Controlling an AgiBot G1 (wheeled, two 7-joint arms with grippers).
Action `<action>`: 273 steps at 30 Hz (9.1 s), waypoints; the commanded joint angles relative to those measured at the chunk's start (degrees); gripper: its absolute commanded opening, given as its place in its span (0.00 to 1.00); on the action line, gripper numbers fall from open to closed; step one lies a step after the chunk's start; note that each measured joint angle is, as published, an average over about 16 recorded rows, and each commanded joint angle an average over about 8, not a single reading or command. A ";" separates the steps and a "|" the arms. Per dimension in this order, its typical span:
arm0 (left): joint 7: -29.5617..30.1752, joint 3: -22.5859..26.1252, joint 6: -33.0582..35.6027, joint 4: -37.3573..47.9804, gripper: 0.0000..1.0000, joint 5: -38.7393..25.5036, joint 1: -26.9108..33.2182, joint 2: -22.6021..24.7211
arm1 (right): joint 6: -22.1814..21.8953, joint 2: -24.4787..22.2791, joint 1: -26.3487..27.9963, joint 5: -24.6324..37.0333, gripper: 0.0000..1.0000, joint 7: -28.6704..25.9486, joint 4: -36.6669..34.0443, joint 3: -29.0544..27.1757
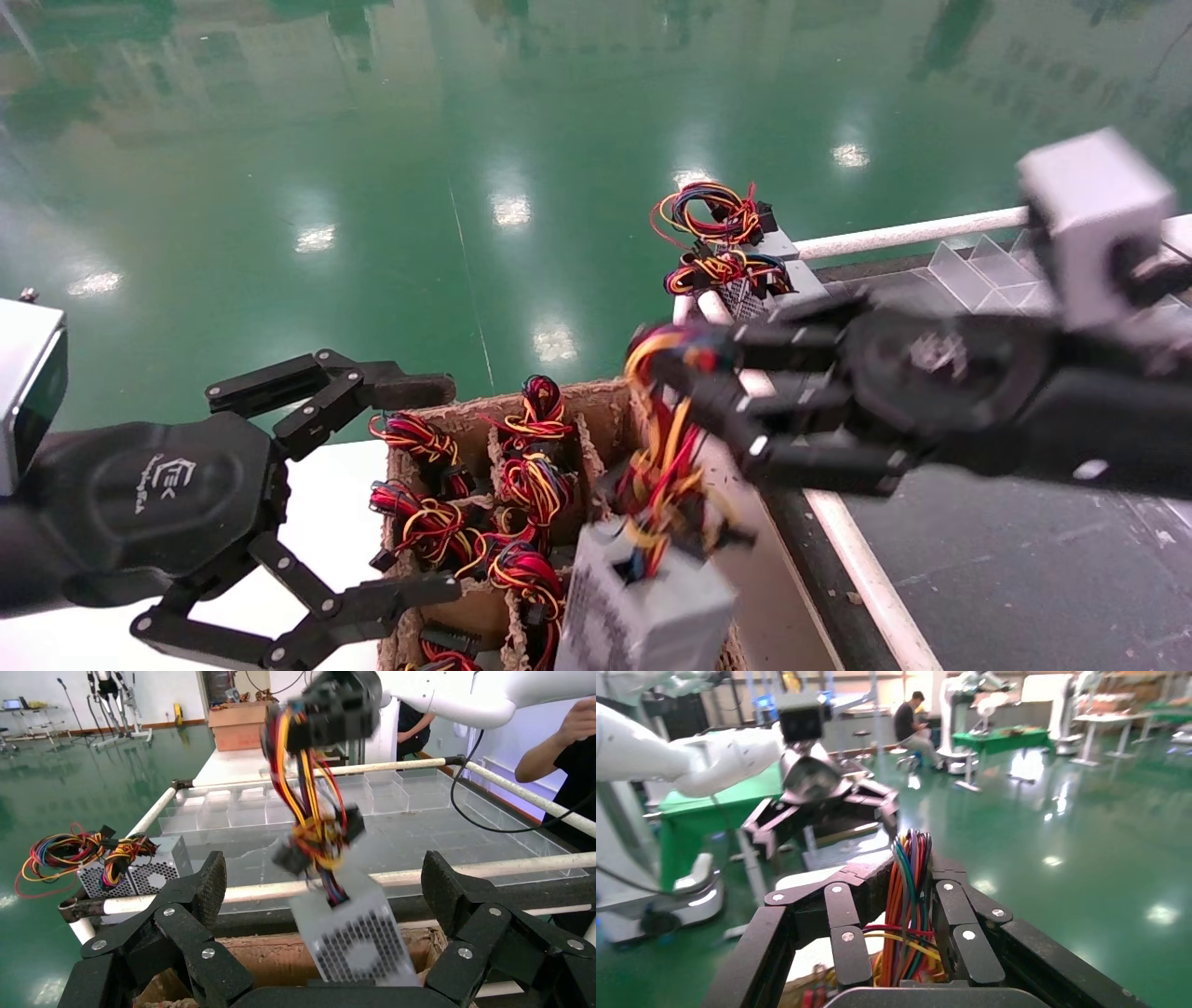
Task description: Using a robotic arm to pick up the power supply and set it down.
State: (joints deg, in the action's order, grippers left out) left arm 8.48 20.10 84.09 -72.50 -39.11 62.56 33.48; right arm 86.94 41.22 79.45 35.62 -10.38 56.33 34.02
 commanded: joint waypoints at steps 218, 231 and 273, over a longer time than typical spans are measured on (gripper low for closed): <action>-0.08 0.14 -0.06 0.03 1.00 0.11 0.03 -0.05 | -44.61 28.05 30.03 25.94 1.00 29.47 -56.43 8.86; -0.08 0.15 -0.06 0.03 1.00 0.12 0.03 -0.05 | -42.42 26.36 30.54 23.88 1.00 27.41 -56.36 7.43; -0.10 0.16 -0.09 0.05 1.00 0.14 0.03 -0.07 | -17.34 7.57 6.39 11.51 1.00 11.57 -17.26 -7.96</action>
State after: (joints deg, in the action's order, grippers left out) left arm 8.38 20.26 84.00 -72.45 -38.97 62.59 33.42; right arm 69.58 48.81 85.87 47.14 1.20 39.04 26.07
